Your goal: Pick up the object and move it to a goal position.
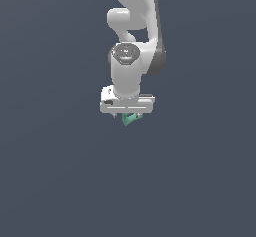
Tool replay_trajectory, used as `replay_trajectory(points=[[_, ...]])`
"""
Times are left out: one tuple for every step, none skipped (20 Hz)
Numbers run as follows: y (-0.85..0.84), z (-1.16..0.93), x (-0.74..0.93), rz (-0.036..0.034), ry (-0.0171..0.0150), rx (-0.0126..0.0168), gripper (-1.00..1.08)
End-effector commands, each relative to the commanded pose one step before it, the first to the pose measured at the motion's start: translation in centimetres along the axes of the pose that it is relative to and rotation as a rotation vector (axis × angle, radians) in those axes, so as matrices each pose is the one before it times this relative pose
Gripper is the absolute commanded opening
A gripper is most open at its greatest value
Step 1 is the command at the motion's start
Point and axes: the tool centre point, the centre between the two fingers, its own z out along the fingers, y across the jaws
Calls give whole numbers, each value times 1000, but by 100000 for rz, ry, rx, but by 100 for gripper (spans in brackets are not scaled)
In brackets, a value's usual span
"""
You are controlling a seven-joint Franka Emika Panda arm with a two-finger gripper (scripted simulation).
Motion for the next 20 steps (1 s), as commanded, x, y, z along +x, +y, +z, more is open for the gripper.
replay_trajectory(points=[[1,0,0,0,0,0,100],[51,-6,-4,135,-26,-17,100],[164,-14,-10,415,-80,-48,100],[268,-23,-17,673,-132,-78,100],[370,-32,-21,912,-183,-108,100],[470,-40,-24,1121,-234,-136,100],[473,-40,-19,1073,-237,-136,100],[399,-34,-10,839,-202,-113,100],[319,-28,-3,597,-164,-89,100],[228,-20,4,340,-120,-62,100],[113,-16,6,75,-57,-27,100],[29,0,9,-67,-16,-5,100],[-51,8,2,-95,21,12,100],[-78,28,-1,0,0,0,100],[-43,-17,-25,178,76,28,100],[-44,9,-25,307,29,4,100],[-35,8,-34,452,31,1,100],[-31,9,-43,589,33,-2,100],[-33,10,-52,717,37,-3,100],[-39,12,-61,839,44,-3,100]])
